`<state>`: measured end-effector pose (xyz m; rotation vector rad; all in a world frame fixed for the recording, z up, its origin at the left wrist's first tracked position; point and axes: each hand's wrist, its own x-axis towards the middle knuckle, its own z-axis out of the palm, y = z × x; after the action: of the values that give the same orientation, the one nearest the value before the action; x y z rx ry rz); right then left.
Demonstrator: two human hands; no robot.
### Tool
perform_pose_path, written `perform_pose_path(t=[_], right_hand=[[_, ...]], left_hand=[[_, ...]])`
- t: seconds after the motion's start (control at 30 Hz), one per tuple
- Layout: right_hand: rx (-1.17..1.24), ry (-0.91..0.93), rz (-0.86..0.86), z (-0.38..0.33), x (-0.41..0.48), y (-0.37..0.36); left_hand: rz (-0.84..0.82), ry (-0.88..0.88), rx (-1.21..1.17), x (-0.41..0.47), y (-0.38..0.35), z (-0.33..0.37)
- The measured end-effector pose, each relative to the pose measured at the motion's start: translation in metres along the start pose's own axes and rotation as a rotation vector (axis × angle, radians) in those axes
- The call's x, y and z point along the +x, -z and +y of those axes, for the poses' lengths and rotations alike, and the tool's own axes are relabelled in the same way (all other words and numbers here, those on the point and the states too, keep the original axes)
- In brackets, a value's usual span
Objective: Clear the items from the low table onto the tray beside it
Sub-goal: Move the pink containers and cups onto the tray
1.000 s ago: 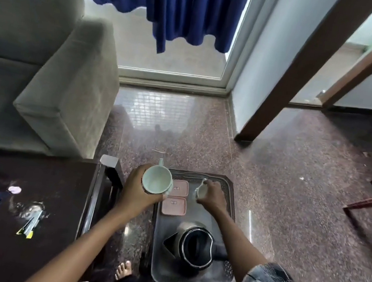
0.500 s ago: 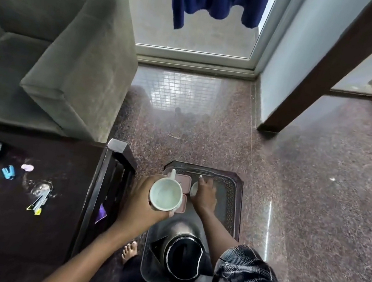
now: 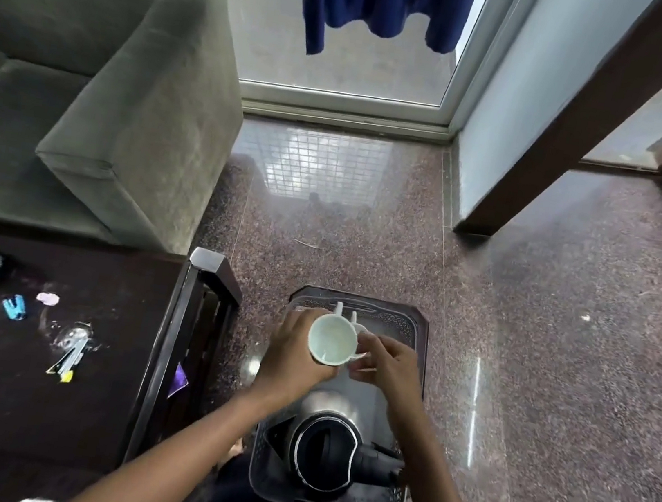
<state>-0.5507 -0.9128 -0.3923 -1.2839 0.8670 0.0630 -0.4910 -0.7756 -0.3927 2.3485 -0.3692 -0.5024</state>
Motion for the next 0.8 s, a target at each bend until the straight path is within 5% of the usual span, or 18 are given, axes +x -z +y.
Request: perform_pose_path(t=[0.37,0.8], right_hand=[[-0.435,0.103,0.259,0.012,0.020,0.037],[-0.797,-0.028,0.328,0.041,0.086,0.065]], left_hand=[[-0.171,-0.065,0.129,0.006,-0.035,0.031],[-0.017,0.112,0.131,0.005,-0.004,0.004]])
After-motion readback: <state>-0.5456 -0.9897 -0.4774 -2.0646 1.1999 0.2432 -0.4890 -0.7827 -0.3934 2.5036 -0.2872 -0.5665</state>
